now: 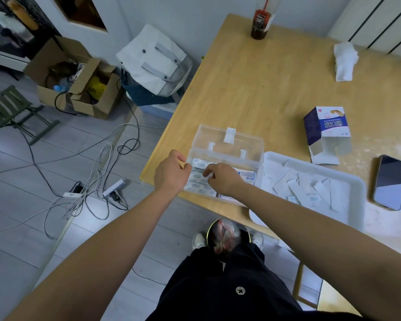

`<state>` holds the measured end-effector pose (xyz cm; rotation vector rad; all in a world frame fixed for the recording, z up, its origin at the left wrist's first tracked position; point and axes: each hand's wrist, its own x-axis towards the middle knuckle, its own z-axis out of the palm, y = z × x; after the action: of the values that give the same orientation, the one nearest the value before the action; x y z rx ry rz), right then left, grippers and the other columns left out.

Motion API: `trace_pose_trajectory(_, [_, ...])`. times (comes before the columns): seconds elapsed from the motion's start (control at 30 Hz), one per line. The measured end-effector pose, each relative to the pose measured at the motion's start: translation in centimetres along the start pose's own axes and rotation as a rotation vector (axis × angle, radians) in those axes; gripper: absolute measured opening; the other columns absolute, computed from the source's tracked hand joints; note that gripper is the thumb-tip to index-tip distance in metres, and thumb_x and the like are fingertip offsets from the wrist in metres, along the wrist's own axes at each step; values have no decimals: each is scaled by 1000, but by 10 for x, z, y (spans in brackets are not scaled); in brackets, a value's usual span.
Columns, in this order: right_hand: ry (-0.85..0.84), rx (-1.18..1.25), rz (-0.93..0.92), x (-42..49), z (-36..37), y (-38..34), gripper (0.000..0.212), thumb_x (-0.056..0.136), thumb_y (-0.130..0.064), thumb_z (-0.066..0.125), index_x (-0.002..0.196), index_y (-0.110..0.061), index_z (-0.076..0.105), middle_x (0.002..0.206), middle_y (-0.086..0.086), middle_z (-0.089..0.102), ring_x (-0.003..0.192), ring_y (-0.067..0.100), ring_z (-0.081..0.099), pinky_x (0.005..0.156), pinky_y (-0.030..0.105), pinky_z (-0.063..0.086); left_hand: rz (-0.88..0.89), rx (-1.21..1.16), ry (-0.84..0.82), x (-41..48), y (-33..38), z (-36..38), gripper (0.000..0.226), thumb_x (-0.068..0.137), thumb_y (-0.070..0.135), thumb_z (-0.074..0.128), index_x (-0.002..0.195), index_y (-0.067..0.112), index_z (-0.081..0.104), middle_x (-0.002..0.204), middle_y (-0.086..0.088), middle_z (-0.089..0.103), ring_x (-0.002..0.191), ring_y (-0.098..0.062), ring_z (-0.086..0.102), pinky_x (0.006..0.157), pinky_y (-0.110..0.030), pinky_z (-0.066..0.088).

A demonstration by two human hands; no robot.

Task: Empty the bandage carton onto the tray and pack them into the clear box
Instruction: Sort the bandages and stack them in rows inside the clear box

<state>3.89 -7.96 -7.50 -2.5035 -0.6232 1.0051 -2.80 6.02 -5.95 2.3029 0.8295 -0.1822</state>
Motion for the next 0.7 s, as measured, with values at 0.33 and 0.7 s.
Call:
trace_pose_trajectory(0.33, [35,174,-39,-9,-10,9,26,92,-11,49,113,-14,64,88,1,57,72,17,55,65,26,46,58,26,86,-6,16,3,11,93,21,52,103,20,52,64,4,53,58,-16,50,53,-32,40])
trace_pose_trajectory(0.7, [357,468,289,-84,-71,156,17,90,-11,50,92,-19,65,73,-2,64,63,12,55,63,26,47,382,-104,-350,-38,139,89,11,93,20,50,92,18,61,67,8,55,60,-12,50,52,-25,36])
